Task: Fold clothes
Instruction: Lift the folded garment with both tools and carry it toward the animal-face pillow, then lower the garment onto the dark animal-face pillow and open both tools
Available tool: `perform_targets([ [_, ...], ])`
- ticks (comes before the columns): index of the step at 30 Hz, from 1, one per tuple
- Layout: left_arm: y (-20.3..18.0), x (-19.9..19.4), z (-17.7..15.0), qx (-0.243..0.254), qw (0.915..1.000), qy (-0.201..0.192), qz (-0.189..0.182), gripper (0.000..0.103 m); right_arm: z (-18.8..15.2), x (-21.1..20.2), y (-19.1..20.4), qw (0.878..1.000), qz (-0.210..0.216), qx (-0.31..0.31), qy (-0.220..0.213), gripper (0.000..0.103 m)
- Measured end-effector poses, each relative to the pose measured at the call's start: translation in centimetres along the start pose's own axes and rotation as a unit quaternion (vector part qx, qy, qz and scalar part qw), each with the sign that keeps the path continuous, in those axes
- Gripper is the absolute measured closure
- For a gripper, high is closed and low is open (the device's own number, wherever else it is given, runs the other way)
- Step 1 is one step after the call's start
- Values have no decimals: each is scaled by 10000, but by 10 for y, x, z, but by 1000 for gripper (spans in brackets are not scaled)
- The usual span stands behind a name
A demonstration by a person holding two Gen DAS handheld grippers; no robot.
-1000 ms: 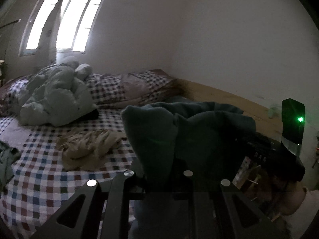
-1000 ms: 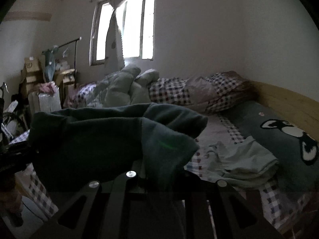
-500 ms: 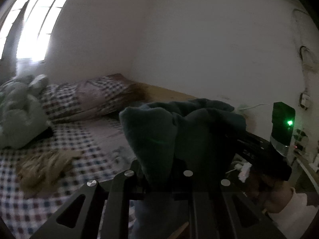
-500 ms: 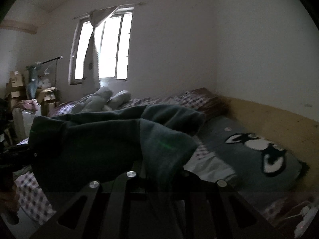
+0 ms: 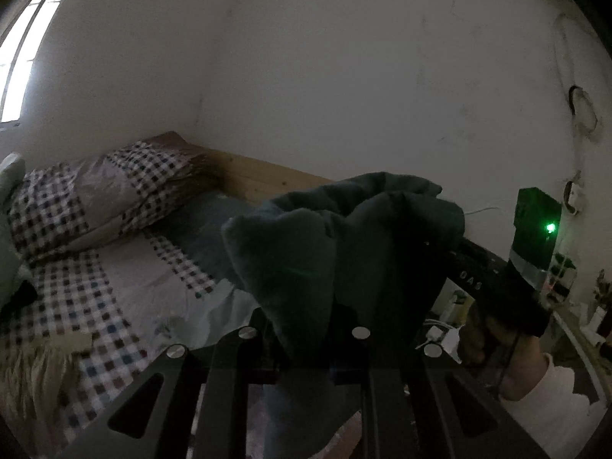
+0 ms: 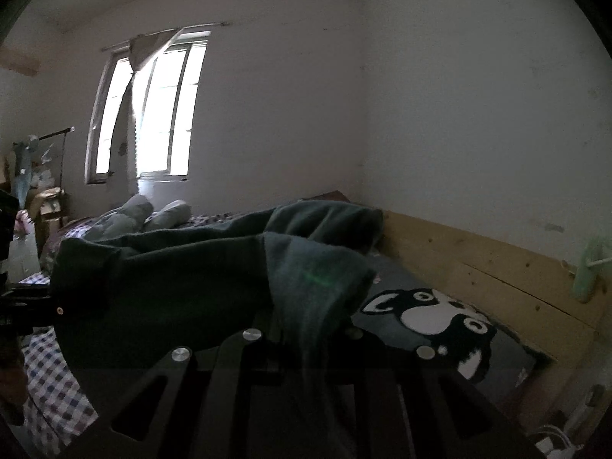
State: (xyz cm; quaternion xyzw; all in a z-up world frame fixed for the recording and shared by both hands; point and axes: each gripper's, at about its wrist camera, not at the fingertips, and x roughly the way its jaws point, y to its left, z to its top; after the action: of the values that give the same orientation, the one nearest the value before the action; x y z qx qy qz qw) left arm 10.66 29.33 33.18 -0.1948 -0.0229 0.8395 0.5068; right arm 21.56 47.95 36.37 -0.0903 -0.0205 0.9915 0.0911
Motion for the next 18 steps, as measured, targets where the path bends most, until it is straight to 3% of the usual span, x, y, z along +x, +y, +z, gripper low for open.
perform_targets([
  [8, 32, 69, 20, -112, 9993, 346, -20, 87, 11, 63, -36, 9999, -134, -34, -19, 92],
  [18, 102, 146, 6, -735, 9943, 756, 148, 87, -13, 180, -56, 9987, -25, -21, 514, 92],
])
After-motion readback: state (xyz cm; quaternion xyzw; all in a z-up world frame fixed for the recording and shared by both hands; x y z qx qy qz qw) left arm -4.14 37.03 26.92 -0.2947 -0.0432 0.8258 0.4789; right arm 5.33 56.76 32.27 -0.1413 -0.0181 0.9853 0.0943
